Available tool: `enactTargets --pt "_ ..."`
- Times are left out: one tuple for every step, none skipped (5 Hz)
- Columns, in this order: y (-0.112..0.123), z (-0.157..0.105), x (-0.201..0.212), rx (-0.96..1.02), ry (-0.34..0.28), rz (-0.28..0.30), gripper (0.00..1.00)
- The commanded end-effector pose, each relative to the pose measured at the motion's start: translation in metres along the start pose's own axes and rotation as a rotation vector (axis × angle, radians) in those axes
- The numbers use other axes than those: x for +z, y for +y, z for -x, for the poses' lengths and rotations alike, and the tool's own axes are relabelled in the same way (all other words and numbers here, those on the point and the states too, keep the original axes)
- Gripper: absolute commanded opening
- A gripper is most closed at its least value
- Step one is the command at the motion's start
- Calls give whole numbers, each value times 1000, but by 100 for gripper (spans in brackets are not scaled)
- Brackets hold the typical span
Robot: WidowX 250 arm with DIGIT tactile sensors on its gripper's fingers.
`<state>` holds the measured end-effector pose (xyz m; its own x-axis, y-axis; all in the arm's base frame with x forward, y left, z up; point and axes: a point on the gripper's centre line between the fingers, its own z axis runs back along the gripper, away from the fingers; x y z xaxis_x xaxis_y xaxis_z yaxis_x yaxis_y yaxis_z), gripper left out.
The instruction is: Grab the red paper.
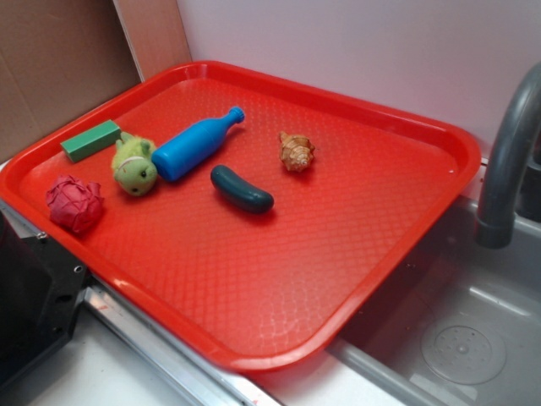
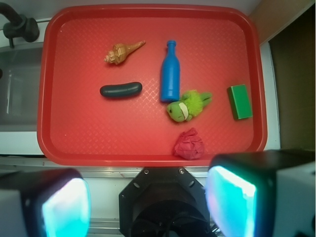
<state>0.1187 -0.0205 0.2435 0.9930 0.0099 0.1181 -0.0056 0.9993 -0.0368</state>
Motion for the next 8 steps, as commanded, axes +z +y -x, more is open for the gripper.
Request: enactTargets --pt "0 0 0 0 0 0 100" --pt "29 7 -48 39 56 -23 100" --pt "42 14 -83 17 100 -45 100" --pt "55 7 -134 -44 92 3 100" --pt "57 -3 -186 -122 166 -44 100" --pt "63 9 -216 -114 135 -18 100" --pt "59 19 -219 -161 212 7 100" --pt "54 22 -209 -199 232 -53 100"
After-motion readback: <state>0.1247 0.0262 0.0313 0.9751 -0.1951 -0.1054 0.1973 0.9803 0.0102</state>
